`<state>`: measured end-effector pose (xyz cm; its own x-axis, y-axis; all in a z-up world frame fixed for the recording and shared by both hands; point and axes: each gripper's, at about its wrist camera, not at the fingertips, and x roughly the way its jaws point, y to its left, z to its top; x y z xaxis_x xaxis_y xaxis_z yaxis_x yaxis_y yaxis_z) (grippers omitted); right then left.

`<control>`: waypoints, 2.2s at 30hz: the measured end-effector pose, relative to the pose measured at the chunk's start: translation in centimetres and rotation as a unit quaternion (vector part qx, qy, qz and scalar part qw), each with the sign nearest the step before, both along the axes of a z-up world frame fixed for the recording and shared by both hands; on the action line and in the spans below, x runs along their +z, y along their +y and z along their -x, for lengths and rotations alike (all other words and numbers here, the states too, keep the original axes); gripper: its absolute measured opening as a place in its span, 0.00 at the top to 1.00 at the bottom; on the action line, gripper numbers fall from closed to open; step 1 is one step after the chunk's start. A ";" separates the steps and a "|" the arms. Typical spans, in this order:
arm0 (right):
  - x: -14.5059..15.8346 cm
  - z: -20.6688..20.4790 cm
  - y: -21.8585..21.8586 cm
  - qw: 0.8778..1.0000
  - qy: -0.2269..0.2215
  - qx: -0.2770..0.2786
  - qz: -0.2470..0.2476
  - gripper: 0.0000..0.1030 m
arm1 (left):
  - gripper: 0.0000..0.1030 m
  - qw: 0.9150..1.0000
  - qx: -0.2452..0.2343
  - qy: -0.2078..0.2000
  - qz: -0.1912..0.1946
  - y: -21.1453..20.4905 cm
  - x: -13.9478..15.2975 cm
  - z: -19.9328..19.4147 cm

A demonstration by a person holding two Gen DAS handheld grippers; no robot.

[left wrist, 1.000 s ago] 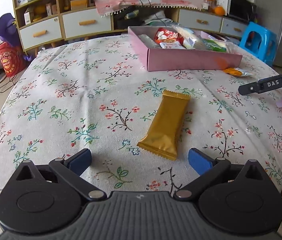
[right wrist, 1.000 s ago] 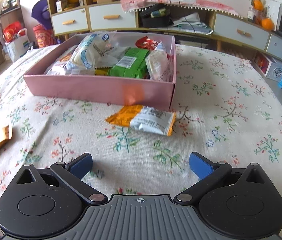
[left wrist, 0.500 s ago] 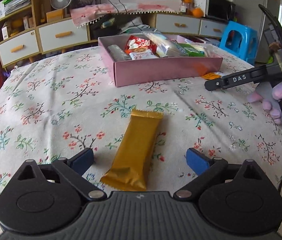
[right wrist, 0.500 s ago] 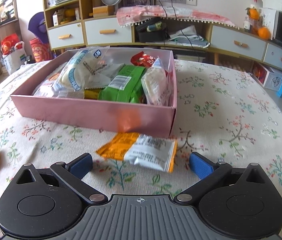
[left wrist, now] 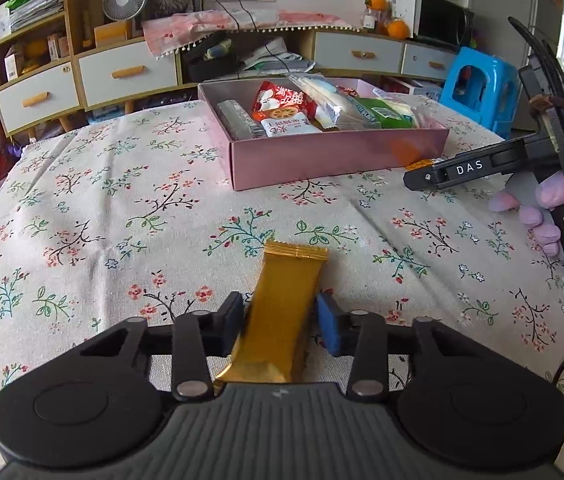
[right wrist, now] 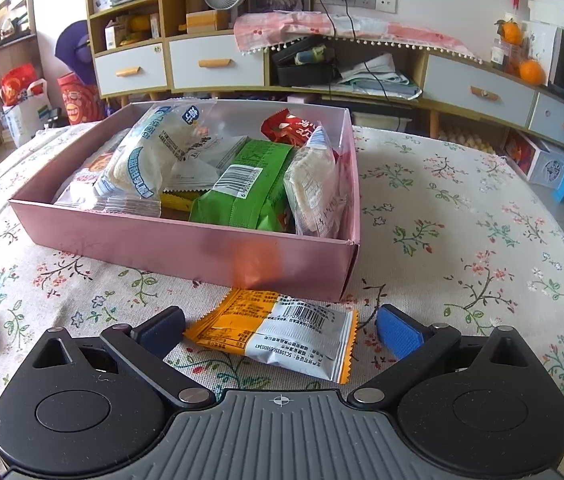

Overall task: Organize snacks
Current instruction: 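Grasp the gold bar with the left tool while the right tool grasps the orange-white packet, then carry the gold bar and orange-white packet into the pink box and open both tools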

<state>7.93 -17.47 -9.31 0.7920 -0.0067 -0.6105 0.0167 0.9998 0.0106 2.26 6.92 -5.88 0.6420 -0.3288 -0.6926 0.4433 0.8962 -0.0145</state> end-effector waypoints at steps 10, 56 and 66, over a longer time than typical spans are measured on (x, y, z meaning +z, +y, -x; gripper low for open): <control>1.0 0.2 0.5 1.000 0.001 0.006 0.006 0.33 | 0.75 0.999 0.017 0.031 0.003 -0.2 0.6 -0.5; 8.0 0.3 -1.3 0.990 -0.019 -0.003 -0.136 0.37 | 0.75 0.982 0.130 0.019 0.139 -3.8 6.3 -8.6; 7.3 -2.4 -2.6 0.983 -0.019 -0.026 -0.180 0.37 | 0.75 0.980 0.138 -0.002 0.146 -5.8 5.9 -10.5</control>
<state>10.38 -20.11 -2.04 0.8191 0.1632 -0.5499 0.0609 0.9286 0.3662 12.78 1.08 -0.01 0.7373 -0.3255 -0.5920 0.1845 0.9400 -0.2870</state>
